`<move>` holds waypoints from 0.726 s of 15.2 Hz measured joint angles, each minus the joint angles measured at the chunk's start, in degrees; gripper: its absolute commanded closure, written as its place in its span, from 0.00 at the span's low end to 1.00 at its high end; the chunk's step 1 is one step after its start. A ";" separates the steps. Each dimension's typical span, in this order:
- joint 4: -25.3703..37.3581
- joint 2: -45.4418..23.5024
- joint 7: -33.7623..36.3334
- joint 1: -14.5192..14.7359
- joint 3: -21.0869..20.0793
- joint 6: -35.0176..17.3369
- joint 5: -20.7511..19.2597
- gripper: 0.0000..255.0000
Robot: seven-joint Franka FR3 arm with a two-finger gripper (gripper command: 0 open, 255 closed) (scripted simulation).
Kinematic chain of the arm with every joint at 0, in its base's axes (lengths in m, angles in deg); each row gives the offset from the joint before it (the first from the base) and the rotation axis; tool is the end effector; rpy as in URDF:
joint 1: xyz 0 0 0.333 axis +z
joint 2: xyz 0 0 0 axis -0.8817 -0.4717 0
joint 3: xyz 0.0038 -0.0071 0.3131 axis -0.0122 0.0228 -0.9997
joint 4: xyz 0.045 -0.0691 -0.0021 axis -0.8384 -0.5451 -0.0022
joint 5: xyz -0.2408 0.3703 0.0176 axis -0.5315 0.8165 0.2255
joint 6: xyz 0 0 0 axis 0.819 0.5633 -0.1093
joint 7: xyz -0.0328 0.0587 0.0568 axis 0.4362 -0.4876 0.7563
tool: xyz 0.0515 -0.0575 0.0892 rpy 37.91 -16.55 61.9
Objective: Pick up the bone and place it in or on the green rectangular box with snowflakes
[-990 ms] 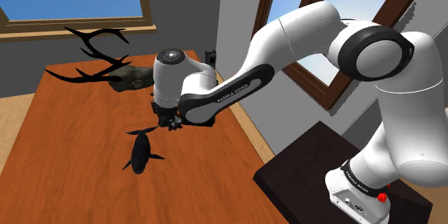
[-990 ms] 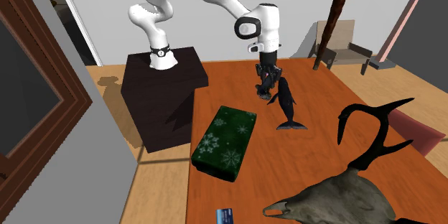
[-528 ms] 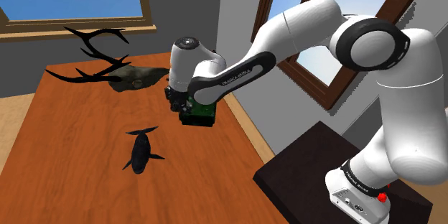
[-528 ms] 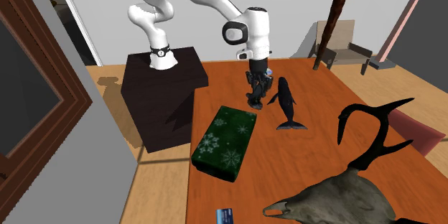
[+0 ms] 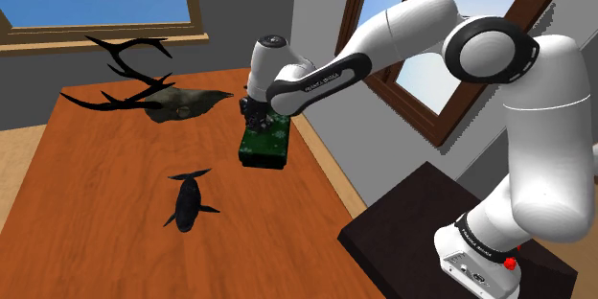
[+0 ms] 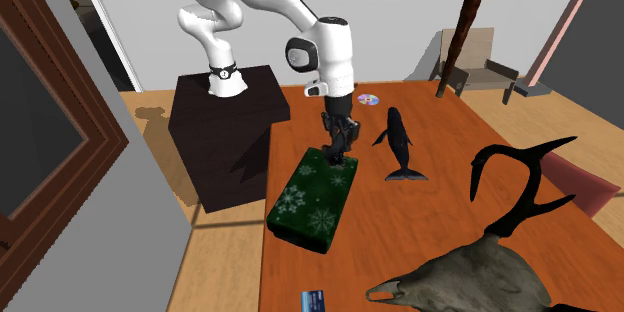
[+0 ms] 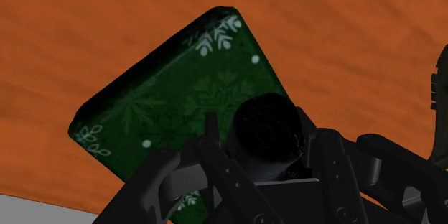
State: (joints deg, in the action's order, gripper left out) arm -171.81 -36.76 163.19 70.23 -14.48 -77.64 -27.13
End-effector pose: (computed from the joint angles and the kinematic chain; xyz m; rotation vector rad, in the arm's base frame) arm 0.6749 0.3205 0.2211 -2.4134 1.7317 -0.1873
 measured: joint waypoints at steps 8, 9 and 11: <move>6.28 -4.15 -9.28 -6.51 0.15 1.80 1.65 1.00; 6.47 -4.63 -9.60 -6.72 0.24 1.54 1.61 1.00; 6.37 -5.43 -9.73 -6.82 0.47 0.59 1.38 1.00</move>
State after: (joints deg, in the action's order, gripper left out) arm -165.45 -42.18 153.46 63.41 -14.00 -77.05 -25.75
